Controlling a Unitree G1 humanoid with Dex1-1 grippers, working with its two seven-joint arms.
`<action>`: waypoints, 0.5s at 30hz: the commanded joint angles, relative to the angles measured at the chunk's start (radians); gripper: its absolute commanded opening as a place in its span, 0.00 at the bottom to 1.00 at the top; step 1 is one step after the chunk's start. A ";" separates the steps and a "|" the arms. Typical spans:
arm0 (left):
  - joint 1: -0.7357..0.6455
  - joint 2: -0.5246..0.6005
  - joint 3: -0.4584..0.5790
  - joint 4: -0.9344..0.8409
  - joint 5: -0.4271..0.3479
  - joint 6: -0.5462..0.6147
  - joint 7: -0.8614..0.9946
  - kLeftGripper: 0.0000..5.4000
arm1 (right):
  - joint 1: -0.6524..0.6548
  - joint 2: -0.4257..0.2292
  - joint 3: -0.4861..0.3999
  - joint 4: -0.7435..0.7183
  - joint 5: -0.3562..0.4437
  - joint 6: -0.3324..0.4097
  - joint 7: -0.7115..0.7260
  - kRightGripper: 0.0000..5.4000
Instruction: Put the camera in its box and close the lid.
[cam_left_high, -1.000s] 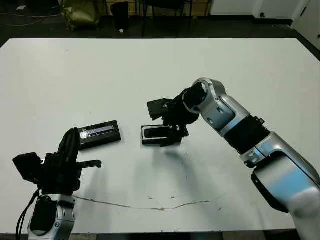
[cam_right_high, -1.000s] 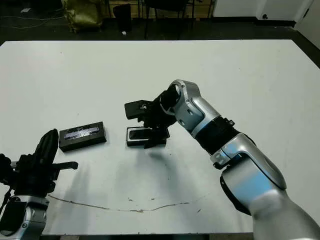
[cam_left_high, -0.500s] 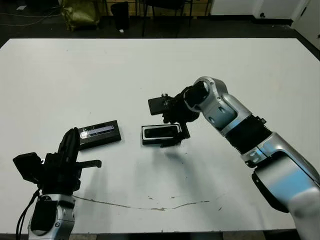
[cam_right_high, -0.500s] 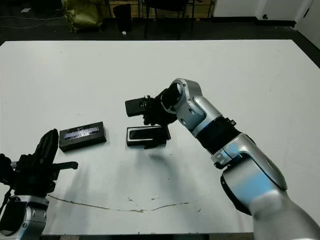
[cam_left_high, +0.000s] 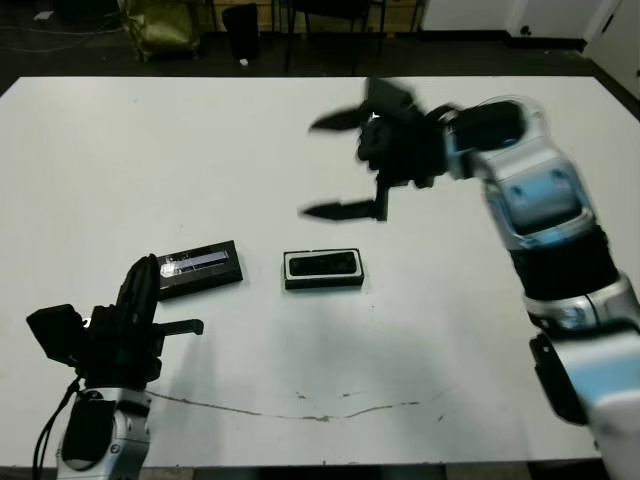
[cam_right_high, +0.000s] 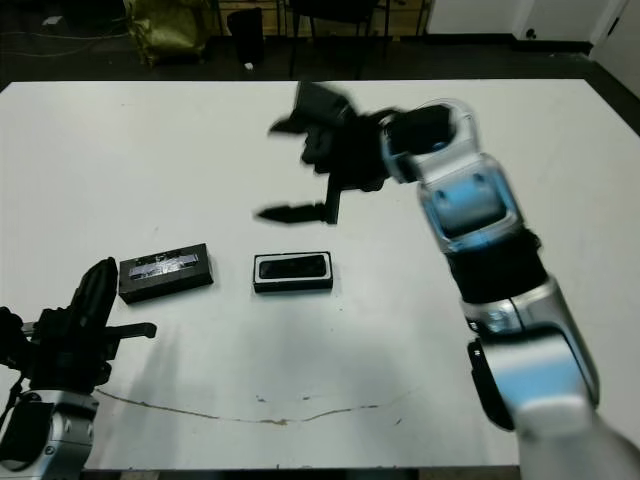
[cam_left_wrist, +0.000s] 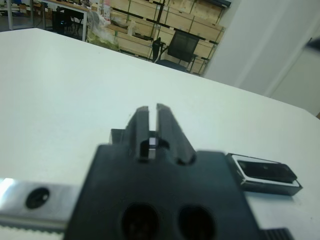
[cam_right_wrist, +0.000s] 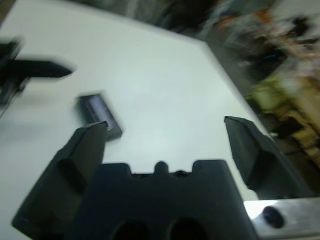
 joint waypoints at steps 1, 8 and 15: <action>0.004 0.007 0.004 0.015 0.004 0.009 -0.004 0.00 | 0.123 0.016 -0.013 -0.066 -0.008 -0.011 -0.131 0.81; 0.003 0.008 0.005 0.012 0.006 0.012 -0.004 0.00 | 0.297 -0.036 0.089 -0.071 -0.155 -0.172 -0.299 0.51; 0.001 0.006 0.008 0.010 0.004 0.022 0.005 0.00 | 0.500 0.002 0.136 -0.060 -0.222 -0.423 -0.463 0.21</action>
